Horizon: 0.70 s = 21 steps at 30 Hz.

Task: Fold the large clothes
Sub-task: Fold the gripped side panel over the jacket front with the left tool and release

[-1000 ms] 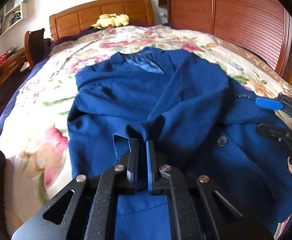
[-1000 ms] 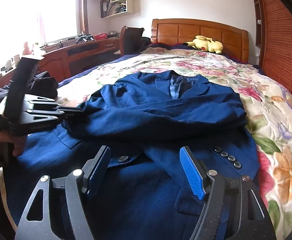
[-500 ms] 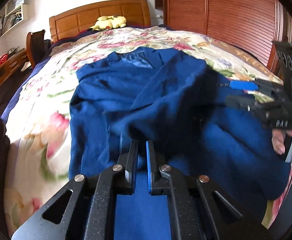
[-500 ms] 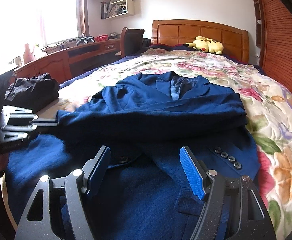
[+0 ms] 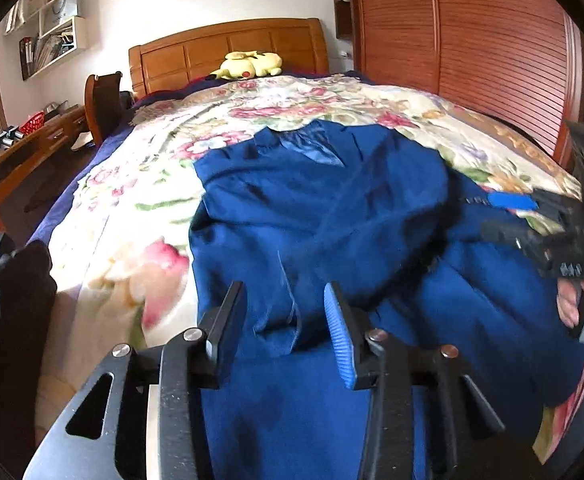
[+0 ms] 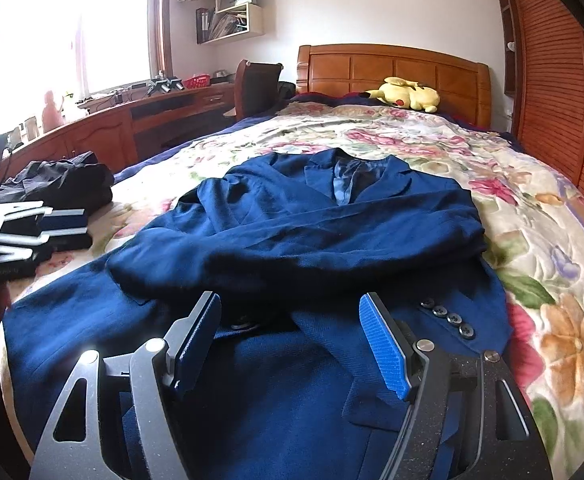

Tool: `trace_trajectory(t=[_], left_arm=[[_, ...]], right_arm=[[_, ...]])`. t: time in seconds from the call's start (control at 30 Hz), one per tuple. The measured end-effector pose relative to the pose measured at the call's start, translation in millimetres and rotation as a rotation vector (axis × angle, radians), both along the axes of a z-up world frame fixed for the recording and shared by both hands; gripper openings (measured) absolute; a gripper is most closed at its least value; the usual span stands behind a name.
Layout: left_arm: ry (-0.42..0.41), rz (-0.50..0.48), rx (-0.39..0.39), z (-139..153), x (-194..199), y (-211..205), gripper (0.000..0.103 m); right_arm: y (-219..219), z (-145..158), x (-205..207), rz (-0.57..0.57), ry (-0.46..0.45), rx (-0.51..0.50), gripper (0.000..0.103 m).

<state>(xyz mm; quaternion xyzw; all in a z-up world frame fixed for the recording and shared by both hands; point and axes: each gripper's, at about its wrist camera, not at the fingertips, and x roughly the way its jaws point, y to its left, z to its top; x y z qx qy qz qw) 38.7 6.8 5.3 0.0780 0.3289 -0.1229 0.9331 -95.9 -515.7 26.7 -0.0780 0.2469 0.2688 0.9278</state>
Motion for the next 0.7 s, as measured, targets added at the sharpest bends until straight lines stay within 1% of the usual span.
trace_trajectory(t=[0.13,0.33,0.47,0.53,0.6,0.67,0.7], left_arm=[[0.031,0.000,-0.007,0.0,29.6,-3.1,0.042],[0.130,0.004,-0.017,-19.8,74.1,-12.0,0.042],[0.200,-0.009,-0.030,-38.9,90.1,-18.7,0.042],[0.249,-0.025,-0.036,-48.8,93.7,-23.4,0.042],[0.257,-0.039,-0.046,-54.0,90.1,-26.4,0.041],[0.263,-0.056,-0.047,-56.0,86.7,-29.1,0.037],[0.268,-0.059,-0.047,-56.9,85.2,-29.4,0.030]], right_arm=[[-1.3,-0.1,0.7,0.002,0.005,0.005,0.074],[-3.7,0.2,3.2,0.007,0.012,0.018,0.074],[-3.5,-0.4,4.6,0.011,0.020,0.027,0.074],[-3.6,-1.0,5.5,0.014,0.025,0.031,0.074],[-3.9,-1.4,6.9,0.015,0.032,0.036,0.074],[-3.7,-1.6,8.0,0.016,0.038,0.041,0.074],[-4.0,-1.6,8.8,0.017,0.041,0.044,0.074]])
